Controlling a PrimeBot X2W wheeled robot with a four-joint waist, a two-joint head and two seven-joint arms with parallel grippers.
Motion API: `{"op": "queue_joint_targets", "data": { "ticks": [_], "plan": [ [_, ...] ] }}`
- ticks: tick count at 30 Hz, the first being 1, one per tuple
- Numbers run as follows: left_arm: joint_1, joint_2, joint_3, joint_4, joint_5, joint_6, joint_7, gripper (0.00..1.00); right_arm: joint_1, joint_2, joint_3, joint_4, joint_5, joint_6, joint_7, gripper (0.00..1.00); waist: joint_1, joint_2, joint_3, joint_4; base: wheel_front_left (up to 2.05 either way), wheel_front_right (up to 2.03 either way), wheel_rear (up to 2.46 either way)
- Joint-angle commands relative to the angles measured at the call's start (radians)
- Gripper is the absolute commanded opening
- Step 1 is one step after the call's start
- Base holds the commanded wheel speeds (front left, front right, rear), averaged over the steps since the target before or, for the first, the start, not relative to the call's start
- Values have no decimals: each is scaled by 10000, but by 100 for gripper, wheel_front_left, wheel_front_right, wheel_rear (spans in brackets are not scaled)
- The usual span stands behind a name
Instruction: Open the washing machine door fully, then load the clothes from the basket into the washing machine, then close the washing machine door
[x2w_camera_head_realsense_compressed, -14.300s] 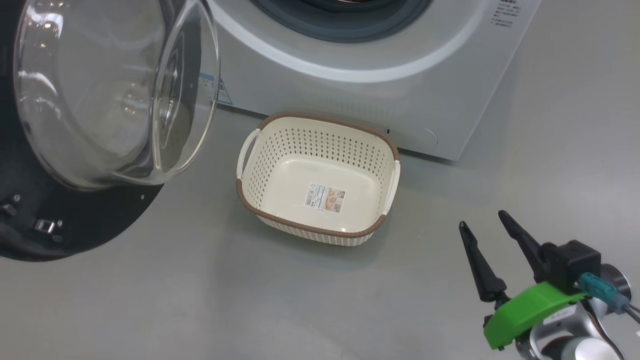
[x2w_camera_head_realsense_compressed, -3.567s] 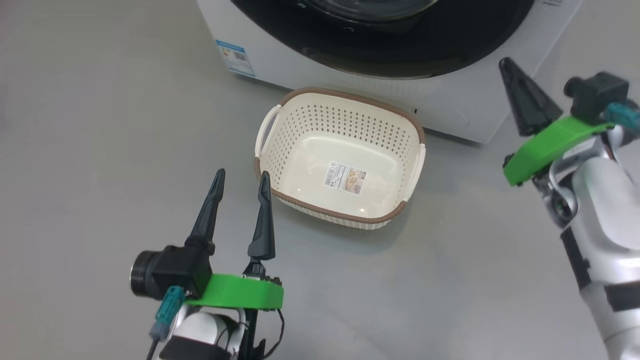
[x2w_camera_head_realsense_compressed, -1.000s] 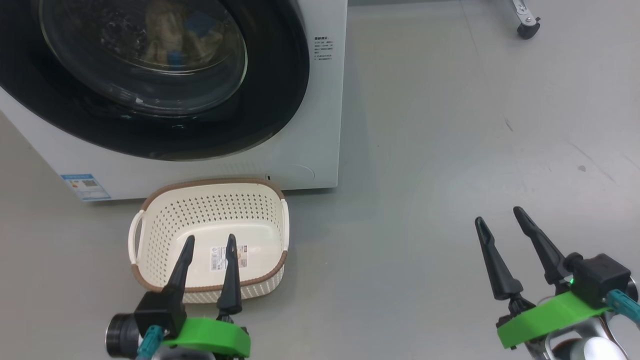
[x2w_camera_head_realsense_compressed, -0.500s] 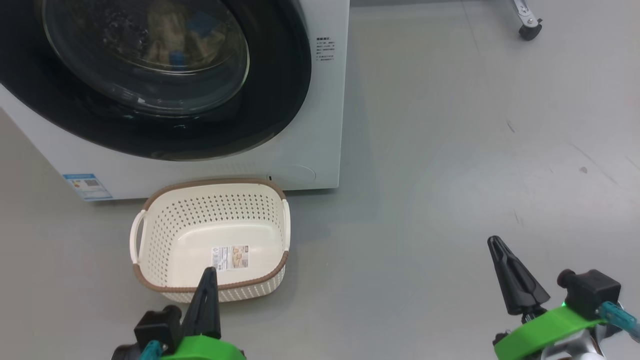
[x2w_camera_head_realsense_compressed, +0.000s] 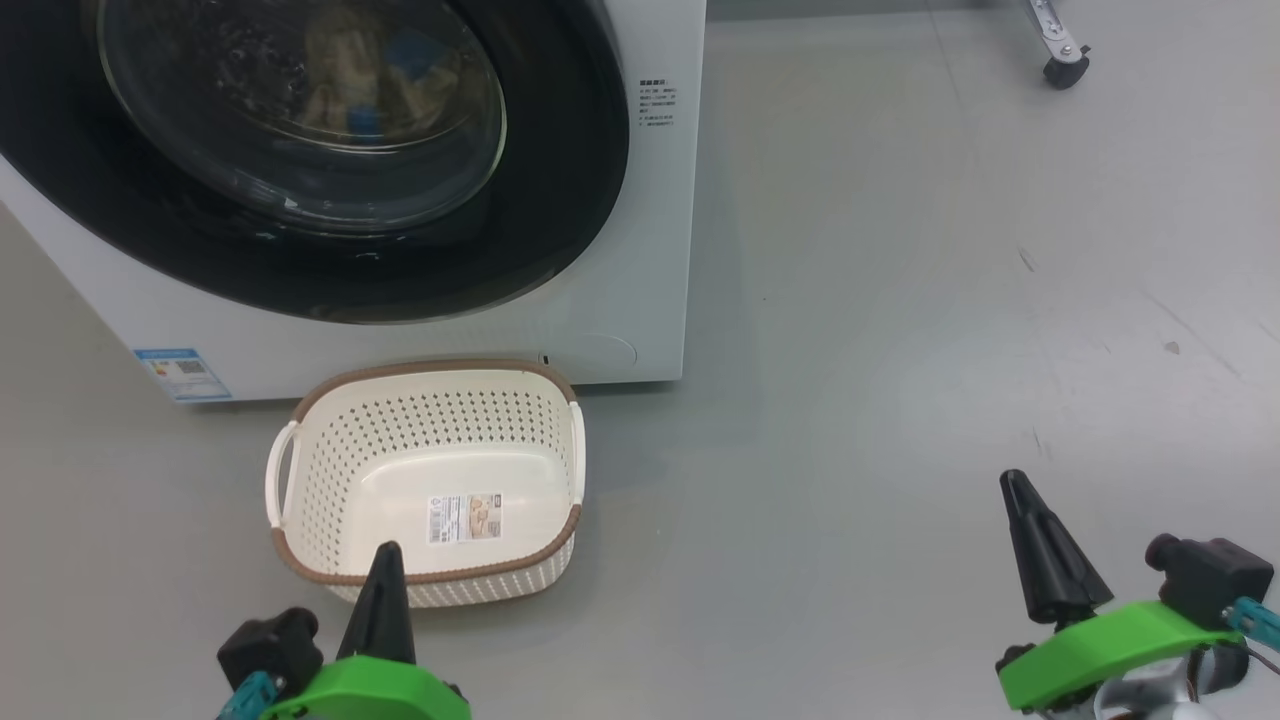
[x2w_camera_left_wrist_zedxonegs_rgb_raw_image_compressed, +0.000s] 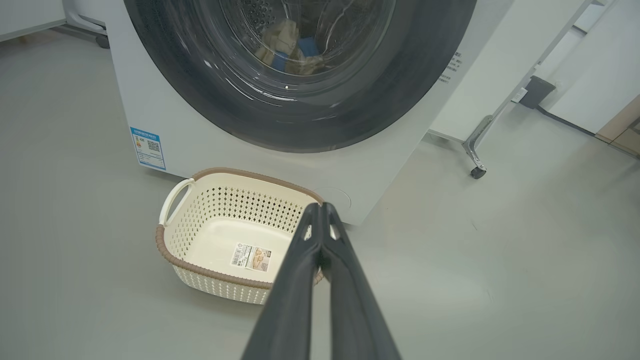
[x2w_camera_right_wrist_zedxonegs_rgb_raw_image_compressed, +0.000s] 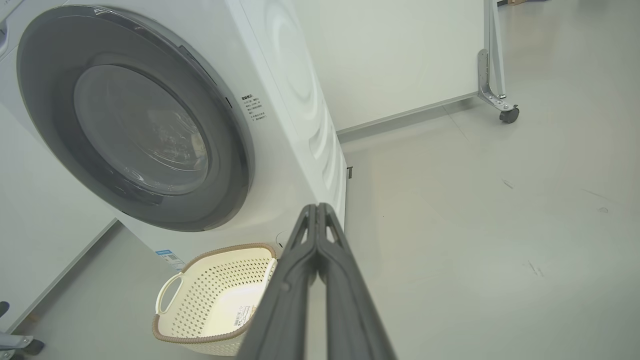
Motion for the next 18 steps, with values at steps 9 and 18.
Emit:
{"op": "queue_joint_targets", "data": {
  "ticks": [9, 18],
  "plan": [
    [-430, 59, 519, -196, -1326, -247, 292, 0, -617, -230, -51, -63, 1513, 8, 169, 0, 0, -1, -54, 57, 0, 0, 0],
    [-440, 58, 784, -178, -2205, -382, 497, 0, -736, -266, -87, 97, 2491, 10, 305, 0, 0, -1, -94, 98, 0, 0, 0]
  ]
}}
